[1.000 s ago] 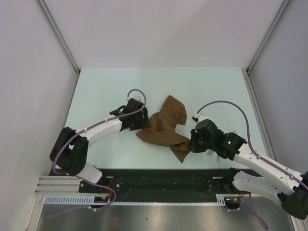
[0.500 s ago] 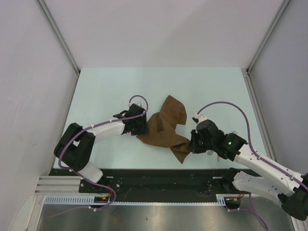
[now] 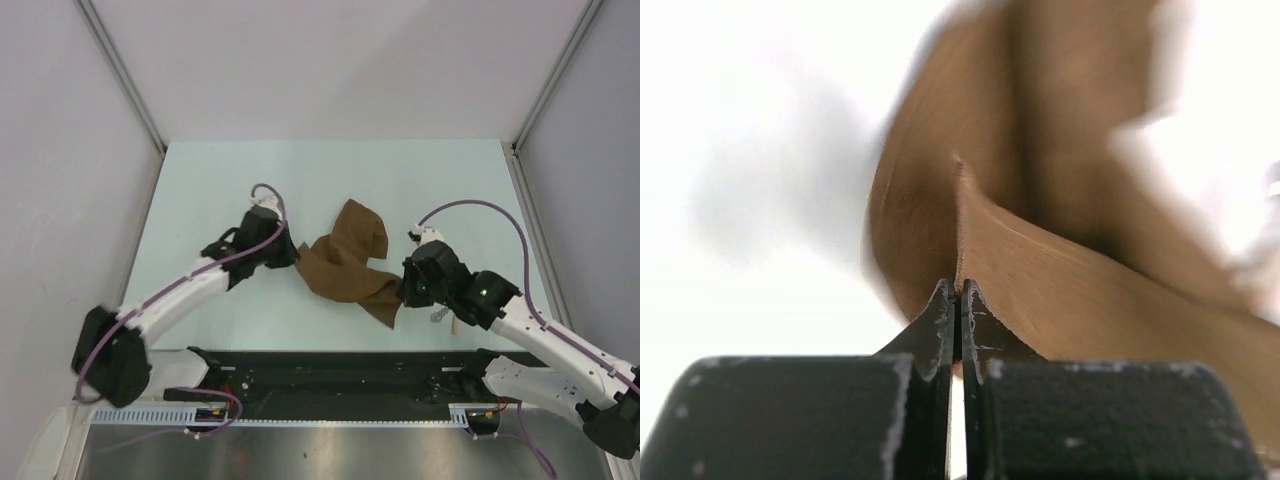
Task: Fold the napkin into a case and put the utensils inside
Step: Flatten out the crumpled napkin at the center of the board.
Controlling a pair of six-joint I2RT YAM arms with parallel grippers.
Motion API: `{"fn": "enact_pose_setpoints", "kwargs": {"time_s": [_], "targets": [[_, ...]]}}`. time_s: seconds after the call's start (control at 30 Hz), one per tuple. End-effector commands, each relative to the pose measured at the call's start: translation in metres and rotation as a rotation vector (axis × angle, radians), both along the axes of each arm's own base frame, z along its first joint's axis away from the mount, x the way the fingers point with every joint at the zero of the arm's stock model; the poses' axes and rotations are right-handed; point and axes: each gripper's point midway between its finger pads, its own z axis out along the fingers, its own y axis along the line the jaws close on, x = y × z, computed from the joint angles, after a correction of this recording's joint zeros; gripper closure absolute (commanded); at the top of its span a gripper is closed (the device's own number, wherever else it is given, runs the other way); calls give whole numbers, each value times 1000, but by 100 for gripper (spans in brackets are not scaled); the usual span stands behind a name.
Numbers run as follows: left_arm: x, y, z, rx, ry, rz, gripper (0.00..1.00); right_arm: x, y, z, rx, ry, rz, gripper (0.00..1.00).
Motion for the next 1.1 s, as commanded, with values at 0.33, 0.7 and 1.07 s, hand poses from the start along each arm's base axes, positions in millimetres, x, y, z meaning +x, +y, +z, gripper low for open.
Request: {"fn": "enact_pose_setpoints", "kwargs": {"time_s": [0.33, 0.7, 1.07], "targets": [[-115, 118, 414, -404, -1208, 86, 100, -43, -3, 270, 360, -762, 431, 100], [-68, 143, 386, -254, -1058, 338, 100, 22, 19, 236, 247, -586, 221, 100], [194, 126, 206, 63, -599, 380, 98, 285, 8, 77, 144, -168, -5, 92]]}}
